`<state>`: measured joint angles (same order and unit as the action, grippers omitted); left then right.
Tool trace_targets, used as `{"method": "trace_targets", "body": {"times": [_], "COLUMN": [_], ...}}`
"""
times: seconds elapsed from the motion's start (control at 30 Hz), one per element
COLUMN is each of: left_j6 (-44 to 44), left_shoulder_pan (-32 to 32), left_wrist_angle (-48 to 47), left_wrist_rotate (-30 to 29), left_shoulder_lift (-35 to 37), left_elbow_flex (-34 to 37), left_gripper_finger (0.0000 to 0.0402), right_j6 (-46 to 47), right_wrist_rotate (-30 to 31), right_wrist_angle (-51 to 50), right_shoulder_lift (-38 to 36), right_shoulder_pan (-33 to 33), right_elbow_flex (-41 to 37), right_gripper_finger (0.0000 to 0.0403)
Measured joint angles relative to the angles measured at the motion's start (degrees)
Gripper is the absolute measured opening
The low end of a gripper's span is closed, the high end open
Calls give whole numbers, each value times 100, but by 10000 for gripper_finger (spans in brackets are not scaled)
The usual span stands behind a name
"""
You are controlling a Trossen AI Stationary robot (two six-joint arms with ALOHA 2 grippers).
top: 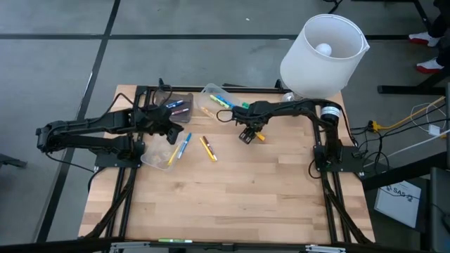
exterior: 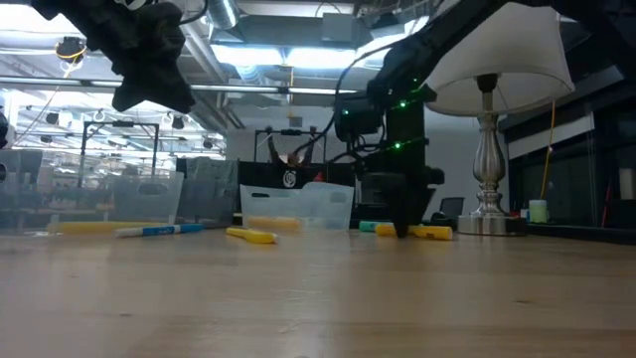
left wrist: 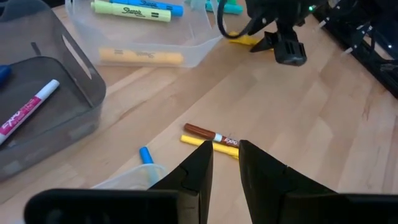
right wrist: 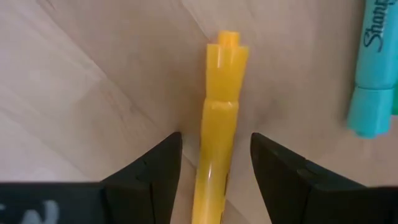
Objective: Pick & Place Markers
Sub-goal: Put the yellow highlighter into the top transparent bin
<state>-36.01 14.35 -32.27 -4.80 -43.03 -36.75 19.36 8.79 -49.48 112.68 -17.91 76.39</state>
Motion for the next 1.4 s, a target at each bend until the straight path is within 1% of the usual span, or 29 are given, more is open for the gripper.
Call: {"method": "trace_targets", "body": {"times": [0.13,0.23,0.33,0.53,0.6,0.73,0.87,0.93,1.1,1.33,1.4], "left_j6": [33,35,35,81,81,83,82,83,83,83,83], "left_shoulder_pan": [0,0,0,0,0,0,0,0,0,0,0], "left_wrist_angle": [-131,-157,-167,-167,-169,-168,-169,-168,-167,-167,-165], "left_wrist_rotate": [-1,0,-2,-2,-2,-4,-4,-4,-6,-26,-28], "left_shoulder_lift": [0,0,0,0,0,0,0,0,0,0,0], "left_elbow_flex": [0,0,0,0,0,0,0,-1,0,0,0], "left_gripper_finger": [74,73,73,74,73,73,74,73,73,72,72], "right_j6": [117,200,293,420,466,506,588,592,601,589,572], "right_wrist_rotate": [-230,-452,-568,-619,-621,-698,-912,-961,-1262,-1434,-1580], "right_wrist_angle": [271,544,702,849,872,893,917,934,1004,934,1003], "right_shoulder_lift": [-42,-39,-33,-22,-21,-15,-11,-11,-4,23,47], "right_shoulder_pan": [-125,-157,-157,-155,-155,-155,-145,-111,-3,162,192], "right_elbow_flex": [-305,-532,-642,-657,-659,-661,-664,-666,-594,-129,49], "right_gripper_finger": [188,174,149,82,68,67,84,86,67,71,74]}}
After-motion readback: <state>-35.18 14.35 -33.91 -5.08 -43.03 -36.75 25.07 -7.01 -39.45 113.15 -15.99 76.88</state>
